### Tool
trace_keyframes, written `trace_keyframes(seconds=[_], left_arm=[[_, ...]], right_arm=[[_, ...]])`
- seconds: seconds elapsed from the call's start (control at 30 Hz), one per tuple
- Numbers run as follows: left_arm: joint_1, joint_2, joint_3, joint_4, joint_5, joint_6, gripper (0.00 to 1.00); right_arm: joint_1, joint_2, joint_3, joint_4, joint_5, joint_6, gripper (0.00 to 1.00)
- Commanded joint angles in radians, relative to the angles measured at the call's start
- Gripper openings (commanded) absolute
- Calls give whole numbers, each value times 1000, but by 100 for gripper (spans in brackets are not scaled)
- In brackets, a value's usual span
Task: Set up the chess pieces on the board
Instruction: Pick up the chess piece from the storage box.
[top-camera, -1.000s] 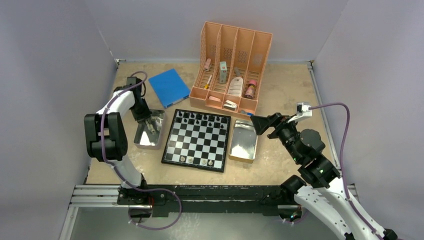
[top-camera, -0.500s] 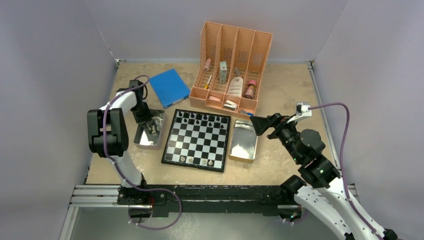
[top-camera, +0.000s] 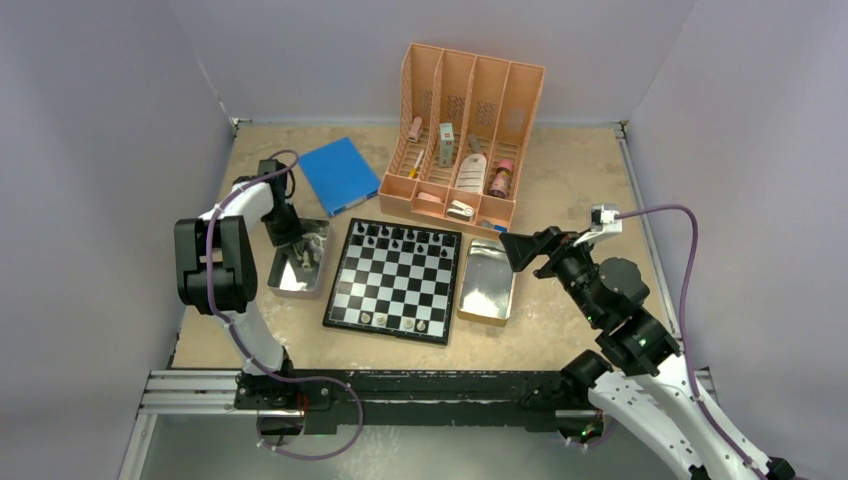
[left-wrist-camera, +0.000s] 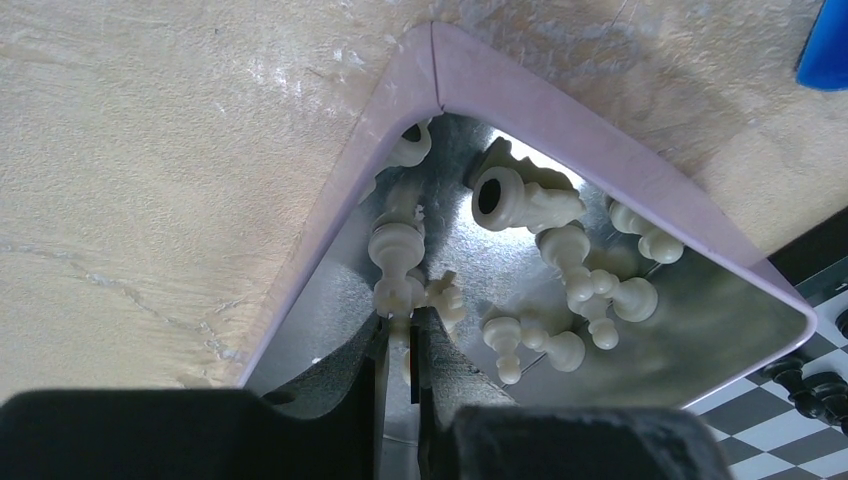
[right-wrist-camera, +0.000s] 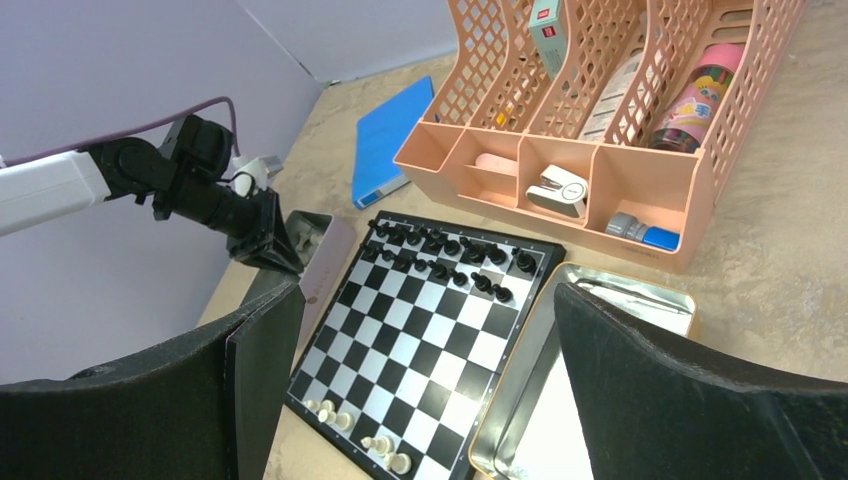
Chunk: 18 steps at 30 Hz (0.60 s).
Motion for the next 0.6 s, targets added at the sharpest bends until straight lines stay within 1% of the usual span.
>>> trace_keyframes(seconds=[0.0, 0.23, 0.37, 0.57], left_arm=[[9, -48, 38, -13, 6, 4, 6], [6, -143, 30, -20, 25, 3, 6], [-2, -189, 29, -33, 62, 4, 6], [-65, -250, 32, -67, 80, 4, 6]], right_arm=[[3, 6, 28, 31, 14, -16, 97], [3, -6, 18, 46, 23, -11, 97], [3, -3, 21, 42, 30, -12, 97], [3, 9, 18, 45, 41, -8, 97]])
